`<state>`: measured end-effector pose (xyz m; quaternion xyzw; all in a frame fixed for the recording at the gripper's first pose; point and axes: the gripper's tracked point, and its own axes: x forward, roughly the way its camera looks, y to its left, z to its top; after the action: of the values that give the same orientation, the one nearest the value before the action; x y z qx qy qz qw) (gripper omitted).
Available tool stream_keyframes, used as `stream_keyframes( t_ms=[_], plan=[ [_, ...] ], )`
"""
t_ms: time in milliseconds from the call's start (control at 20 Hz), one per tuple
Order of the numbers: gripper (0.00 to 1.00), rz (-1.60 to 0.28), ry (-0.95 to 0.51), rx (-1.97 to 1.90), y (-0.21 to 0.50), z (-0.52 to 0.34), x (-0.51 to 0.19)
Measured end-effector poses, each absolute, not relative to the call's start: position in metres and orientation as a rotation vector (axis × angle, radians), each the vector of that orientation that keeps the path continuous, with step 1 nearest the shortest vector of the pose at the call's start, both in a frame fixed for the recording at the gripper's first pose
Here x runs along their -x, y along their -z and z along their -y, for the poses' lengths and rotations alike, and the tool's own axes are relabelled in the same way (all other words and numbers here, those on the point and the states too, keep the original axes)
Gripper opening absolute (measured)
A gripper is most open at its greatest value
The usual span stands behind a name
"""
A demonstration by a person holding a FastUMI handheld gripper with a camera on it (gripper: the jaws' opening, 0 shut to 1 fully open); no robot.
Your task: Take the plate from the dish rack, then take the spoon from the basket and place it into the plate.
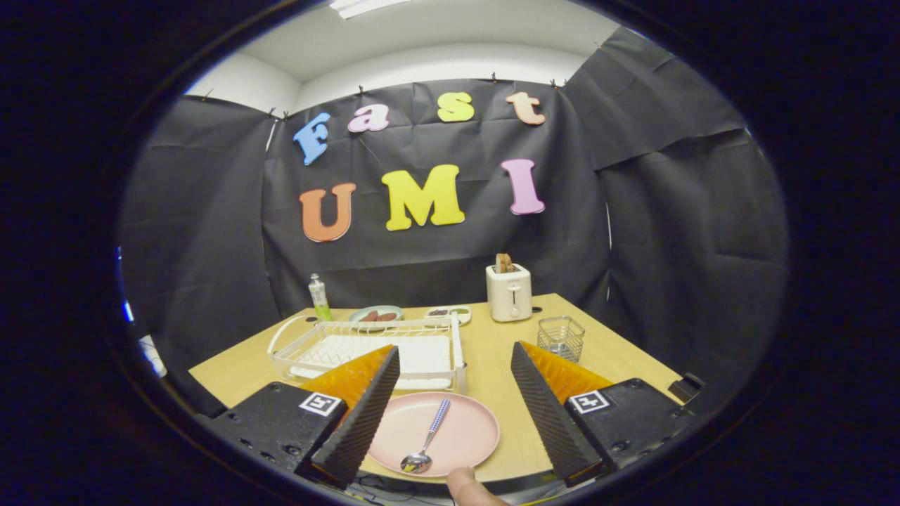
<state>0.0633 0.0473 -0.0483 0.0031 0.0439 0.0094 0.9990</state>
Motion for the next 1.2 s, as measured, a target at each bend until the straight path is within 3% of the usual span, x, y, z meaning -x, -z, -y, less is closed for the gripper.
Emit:
stream_keyframes(
  t_ms=[500,1200],
  plan=[
    [1.00,0.068,0.032,0.094,-0.039,-0.058,0.014],
    [1.00,0.046,0.086,0.057,-0.051,-0.036,0.032]
  ],
)
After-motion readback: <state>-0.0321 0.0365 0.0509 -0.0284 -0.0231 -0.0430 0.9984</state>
